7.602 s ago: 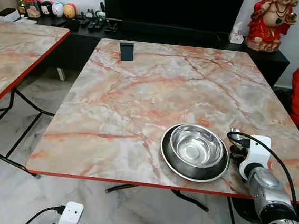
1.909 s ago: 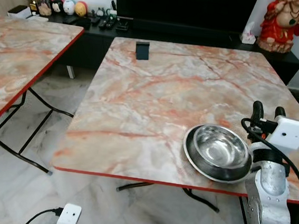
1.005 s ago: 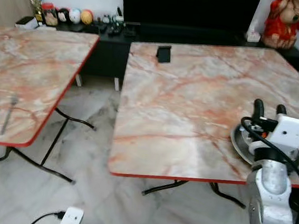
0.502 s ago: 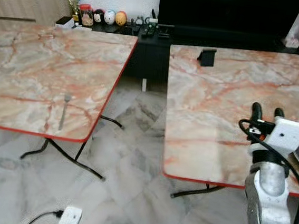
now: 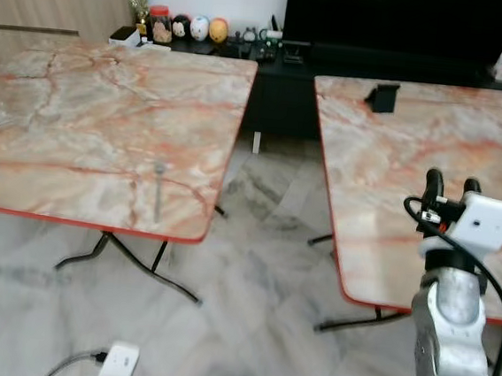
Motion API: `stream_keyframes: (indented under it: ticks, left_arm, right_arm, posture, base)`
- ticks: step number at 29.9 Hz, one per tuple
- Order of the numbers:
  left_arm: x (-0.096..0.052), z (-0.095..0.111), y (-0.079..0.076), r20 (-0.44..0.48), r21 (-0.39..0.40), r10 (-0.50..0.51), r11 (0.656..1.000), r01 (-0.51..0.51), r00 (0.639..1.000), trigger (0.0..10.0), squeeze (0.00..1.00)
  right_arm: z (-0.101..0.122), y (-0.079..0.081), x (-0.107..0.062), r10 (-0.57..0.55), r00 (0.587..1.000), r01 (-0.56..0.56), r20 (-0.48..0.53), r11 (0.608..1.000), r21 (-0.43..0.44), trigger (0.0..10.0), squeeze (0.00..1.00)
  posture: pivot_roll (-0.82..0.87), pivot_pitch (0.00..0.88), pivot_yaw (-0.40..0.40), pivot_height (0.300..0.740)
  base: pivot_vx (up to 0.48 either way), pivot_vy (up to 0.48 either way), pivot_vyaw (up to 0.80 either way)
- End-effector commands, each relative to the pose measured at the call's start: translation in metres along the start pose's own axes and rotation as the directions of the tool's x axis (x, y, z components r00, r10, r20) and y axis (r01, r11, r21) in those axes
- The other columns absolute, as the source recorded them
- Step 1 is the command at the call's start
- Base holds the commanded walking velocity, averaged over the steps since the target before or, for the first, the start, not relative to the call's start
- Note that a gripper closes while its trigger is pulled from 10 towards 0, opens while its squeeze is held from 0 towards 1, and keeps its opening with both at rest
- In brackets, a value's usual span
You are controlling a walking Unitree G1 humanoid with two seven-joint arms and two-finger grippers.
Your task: Setting the table
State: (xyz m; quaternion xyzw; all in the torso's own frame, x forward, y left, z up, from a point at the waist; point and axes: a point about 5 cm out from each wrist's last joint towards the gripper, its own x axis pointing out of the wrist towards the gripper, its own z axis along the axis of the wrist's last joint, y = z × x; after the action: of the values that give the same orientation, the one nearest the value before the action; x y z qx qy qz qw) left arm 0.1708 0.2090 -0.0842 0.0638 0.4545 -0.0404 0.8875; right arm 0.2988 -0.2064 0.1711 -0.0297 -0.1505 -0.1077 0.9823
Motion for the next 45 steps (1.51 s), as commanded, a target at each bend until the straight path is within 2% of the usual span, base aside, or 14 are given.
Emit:
stream_keyframes:
  ticks: [1,39,45]
  left_arm:
    - [-0.0002,-0.0024,-0.0013,-0.012,0.002,-0.001,1.0,0.001,1.0,10.0,0.0]
    - [-0.0003,0.0003,0.0021,-0.001,0.014,-0.002,1.0,0.002,1.0,10.0,0.0]
    - [0.001,0.0008,-0.0027,-0.009,0.012,-0.001,1.0,0.001,1.0,10.0,0.0]
  right_arm:
    - [0.0025,-0.0065,0.0007,-0.018,1.0,0.018,0.009,1.0,-0.01,10.0,0.0]
    - [-0.0011,-0.0026,0.0009,-0.008,1.0,0.008,0.001,1.0,0.007,10.0,0.0]
    - [-0.0017,-0.0028,0.0006,-0.01,1.0,0.01,-0.002,1.0,0.008,10.0,0.0]
  posture:
    - [0.01,0.0,0.0,0.74]
    - [0.02,0.0,0.003,0.74]
    - [0.02,0.0,0.002,0.74]
  base:
    - [0.0,0.345,0.0]
    - [0.0,0.344,0.0]
    - [0.0,0.314,0.0]
